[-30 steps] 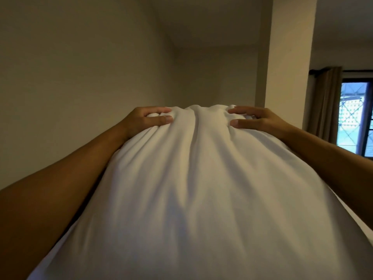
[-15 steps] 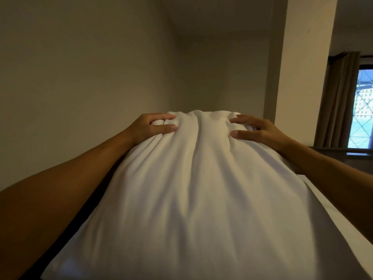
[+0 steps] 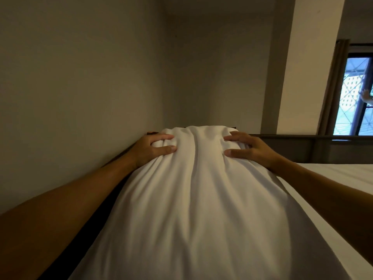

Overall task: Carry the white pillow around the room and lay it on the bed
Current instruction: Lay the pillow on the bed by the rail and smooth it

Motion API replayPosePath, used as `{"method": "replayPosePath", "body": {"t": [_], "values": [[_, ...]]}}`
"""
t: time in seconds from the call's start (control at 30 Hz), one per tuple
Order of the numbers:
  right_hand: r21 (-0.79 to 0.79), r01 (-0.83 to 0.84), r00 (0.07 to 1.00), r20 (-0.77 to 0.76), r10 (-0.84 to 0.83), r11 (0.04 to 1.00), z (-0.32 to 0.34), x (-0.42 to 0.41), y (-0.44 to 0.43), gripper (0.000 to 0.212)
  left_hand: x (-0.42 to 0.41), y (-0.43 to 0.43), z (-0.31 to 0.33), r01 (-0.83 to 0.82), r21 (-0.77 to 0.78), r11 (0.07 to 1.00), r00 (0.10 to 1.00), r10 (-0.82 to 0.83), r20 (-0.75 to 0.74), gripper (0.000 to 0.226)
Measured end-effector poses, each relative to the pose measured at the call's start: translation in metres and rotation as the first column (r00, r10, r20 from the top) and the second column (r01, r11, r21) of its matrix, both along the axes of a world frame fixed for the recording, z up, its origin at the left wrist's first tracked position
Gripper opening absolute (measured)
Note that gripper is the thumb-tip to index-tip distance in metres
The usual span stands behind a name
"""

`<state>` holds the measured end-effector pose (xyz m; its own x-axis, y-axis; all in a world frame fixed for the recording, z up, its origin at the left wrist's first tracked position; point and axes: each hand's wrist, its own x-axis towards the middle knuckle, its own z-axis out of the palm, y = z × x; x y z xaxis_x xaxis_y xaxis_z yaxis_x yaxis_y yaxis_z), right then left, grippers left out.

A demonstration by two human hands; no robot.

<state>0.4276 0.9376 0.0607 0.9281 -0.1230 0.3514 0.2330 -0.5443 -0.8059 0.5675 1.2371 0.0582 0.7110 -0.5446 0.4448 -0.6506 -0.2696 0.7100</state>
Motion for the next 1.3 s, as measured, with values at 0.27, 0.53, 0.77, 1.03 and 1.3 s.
{"method": "replayPosePath", "body": {"t": [0.27, 0.53, 0.77, 1.03, 1.3], "values": [[0.012, 0.025, 0.996, -0.085, -0.024, 1.000, -0.039, 0.022, 0.010, 0.051, 0.026, 0.006, -0.039, 0.014, 0.044, 0.999, 0.996, -0.010, -0.092, 0.062], [0.009, 0.031, 0.990, -0.141, -0.030, 0.999, -0.072, 0.032, 0.016, 0.060, 0.039, 0.010, -0.083, 0.005, 0.022, 1.000, 0.986, -0.002, -0.168, 0.058], [-0.007, 0.046, 0.988, -0.146, -0.046, 0.999, -0.074, 0.037, 0.016, 0.054, 0.043, 0.011, -0.082, 0.010, 0.014, 1.000, 0.983, -0.007, -0.182, 0.051], [0.021, 0.036, 0.988, -0.150, -0.033, 0.999, -0.068, 0.039, 0.020, 0.068, 0.047, 0.015, -0.069, -0.004, 0.049, 0.999, 0.990, 0.011, -0.139, 0.047], [0.003, 0.059, 0.980, -0.190, -0.058, 0.998, -0.082, 0.047, 0.028, 0.061, 0.048, 0.022, -0.084, -0.020, 0.045, 0.999, 0.978, 0.029, -0.208, 0.067]]}}
